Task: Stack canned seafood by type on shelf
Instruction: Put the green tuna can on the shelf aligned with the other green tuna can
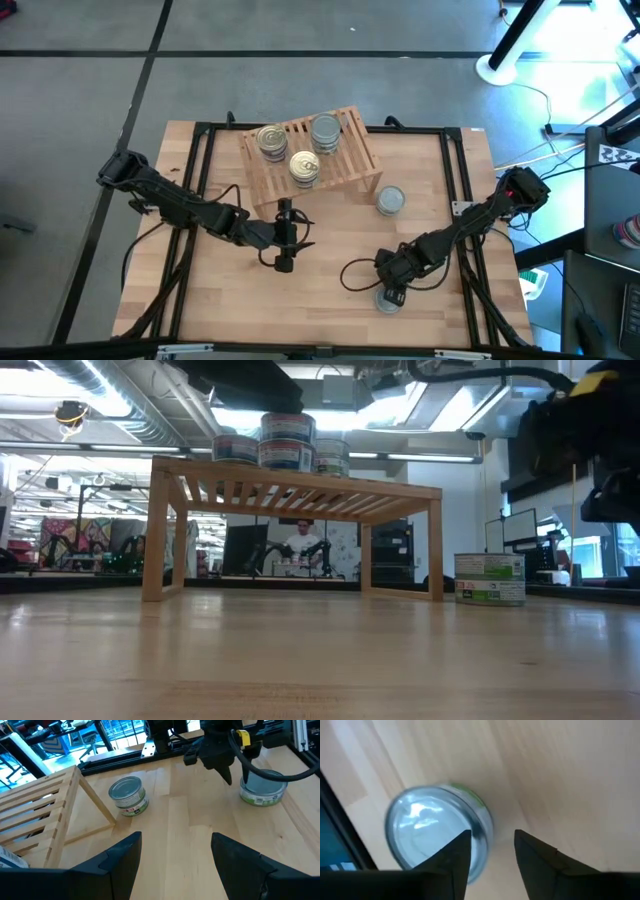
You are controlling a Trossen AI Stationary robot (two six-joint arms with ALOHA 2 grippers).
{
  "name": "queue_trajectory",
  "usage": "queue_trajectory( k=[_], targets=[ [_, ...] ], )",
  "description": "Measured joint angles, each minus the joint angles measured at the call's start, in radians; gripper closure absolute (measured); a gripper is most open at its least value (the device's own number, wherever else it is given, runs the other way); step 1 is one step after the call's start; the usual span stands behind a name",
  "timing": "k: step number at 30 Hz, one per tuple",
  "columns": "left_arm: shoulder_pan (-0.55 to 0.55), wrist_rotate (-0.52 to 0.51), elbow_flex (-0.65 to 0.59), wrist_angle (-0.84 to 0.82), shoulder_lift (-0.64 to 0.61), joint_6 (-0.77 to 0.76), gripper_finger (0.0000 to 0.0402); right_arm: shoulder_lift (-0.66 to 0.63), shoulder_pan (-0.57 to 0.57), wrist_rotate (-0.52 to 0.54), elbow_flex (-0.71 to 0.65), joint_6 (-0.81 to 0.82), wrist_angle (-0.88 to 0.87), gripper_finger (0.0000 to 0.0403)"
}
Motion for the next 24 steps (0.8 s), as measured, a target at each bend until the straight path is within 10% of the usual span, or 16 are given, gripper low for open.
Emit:
queue_trajectory(
  k=[24],
  targets=[
    [-0.001, 0.009, 0.0, 0.004, 0.0, -0.001, 0.0165, 0.05, 0.0, -0.001, 0.002, -0.007, 0.02, 0.0272]
  ],
)
